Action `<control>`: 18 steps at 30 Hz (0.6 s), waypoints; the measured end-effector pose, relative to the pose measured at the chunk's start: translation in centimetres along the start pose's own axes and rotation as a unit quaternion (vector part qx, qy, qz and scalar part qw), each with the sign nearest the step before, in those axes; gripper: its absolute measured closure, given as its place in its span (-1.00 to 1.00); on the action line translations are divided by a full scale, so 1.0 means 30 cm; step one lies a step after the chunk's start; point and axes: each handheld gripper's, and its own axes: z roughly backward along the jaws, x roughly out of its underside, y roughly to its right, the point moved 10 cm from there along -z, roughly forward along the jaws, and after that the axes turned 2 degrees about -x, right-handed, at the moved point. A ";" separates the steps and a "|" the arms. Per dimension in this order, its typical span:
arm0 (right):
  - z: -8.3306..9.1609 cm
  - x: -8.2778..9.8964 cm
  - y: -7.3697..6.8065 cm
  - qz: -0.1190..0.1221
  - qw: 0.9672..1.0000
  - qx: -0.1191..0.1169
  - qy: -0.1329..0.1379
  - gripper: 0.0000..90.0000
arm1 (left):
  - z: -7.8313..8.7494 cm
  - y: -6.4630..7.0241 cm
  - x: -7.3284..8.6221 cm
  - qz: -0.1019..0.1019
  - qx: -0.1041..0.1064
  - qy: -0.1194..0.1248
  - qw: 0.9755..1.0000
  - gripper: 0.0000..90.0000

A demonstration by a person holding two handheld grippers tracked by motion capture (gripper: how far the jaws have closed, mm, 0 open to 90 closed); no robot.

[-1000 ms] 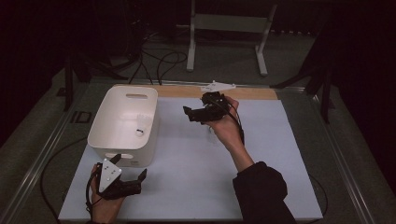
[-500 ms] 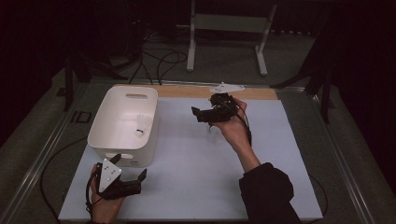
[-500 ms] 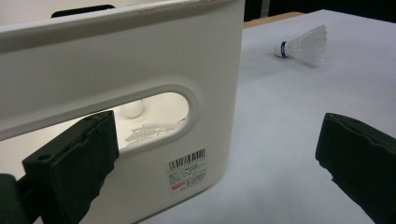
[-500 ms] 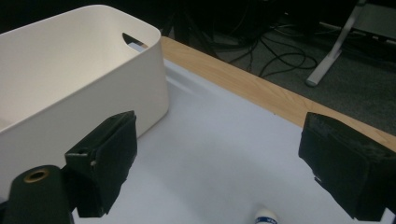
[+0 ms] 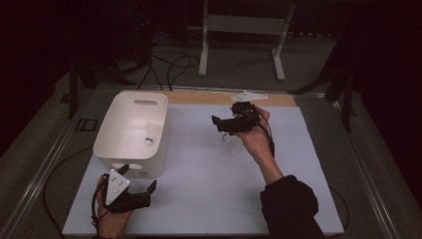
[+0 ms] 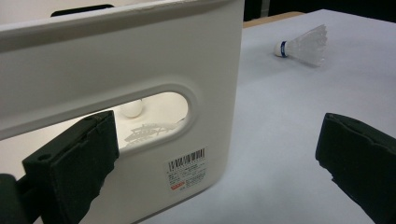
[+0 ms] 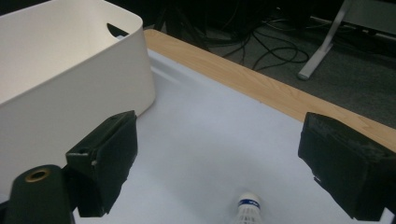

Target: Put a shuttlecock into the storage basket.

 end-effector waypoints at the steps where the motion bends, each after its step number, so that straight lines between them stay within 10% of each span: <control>1: 0.001 0.003 0.003 0.002 1.000 0.003 -0.001 -0.74 | 0.000 0.000 0.000 0.000 0.000 0.000 1.000 -1.00; 18: 0.008 0.063 0.045 0.013 1.000 0.024 -0.015 -0.72 | 0.000 0.000 0.000 0.000 0.000 0.000 1.000 -1.00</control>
